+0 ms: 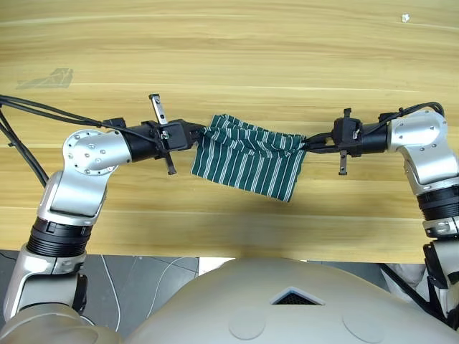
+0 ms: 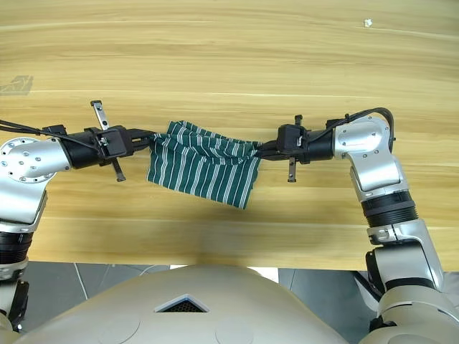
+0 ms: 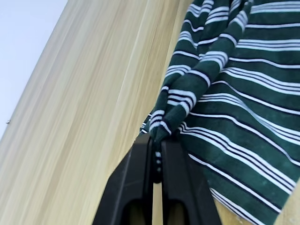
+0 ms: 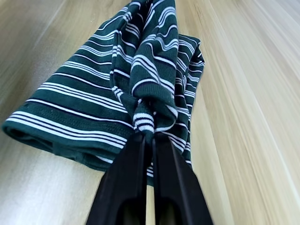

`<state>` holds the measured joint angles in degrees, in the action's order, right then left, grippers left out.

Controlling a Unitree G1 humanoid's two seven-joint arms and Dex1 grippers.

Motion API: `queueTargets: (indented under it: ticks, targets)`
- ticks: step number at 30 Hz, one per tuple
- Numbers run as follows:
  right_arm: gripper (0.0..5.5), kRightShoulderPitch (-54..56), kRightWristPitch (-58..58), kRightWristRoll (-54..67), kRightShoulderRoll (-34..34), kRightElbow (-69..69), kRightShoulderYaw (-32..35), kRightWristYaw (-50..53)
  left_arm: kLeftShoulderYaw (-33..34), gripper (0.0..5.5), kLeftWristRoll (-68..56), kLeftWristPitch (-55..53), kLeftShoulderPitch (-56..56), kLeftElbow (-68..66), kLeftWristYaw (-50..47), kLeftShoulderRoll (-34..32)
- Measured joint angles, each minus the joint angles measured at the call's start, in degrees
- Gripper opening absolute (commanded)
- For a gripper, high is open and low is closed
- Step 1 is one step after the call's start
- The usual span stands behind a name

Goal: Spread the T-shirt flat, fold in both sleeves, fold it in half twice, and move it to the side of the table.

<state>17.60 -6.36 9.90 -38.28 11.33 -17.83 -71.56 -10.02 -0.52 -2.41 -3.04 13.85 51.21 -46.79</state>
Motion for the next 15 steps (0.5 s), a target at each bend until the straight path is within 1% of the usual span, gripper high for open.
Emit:
queueTargets:
  ticks: [1,4,6,8,10,12,15]
  targets:
    - [0.37,0.19,0.0,0.0,0.06,0.07,0.05,0.07,-0.07,0.58,0.35,0.02,0.01,-0.52,-0.04,0.24]
    - [0.88,0.41,0.05,-0.09,1.0,1.08,0.62,1.67,-0.5,1.04,1.99,0.28,0.01,-2.81,-2.21,1.54]
    - [1.24,0.55,0.05,-0.12,1.88,1.84,1.99,4.05,-0.26,1.37,4.09,0.01,-0.87,-5.64,-7.06,4.57]
    - [1.31,0.6,-0.4,-0.8,3.19,3.68,4.03,8.18,1.04,1.76,5.34,0.01,-2.6,-7.27,-11.67,7.04]
    - [1.31,0.65,-0.64,-1.63,3.72,5.52,5.94,11.49,3.29,2.1,5.38,-0.39,-2.66,-7.22,-14.82,8.16]
    - [1.31,0.15,-0.65,-1.78,3.63,5.88,6.74,12.33,4.76,2.39,5.29,-0.67,-2.62,-7.13,-15.97,8.51]
    - [1.31,-2.53,-0.81,-2.26,3.6,5.74,6.84,12.59,5.3,2.77,5.21,-0.61,-1.2,-7.0,-16.52,8.97]
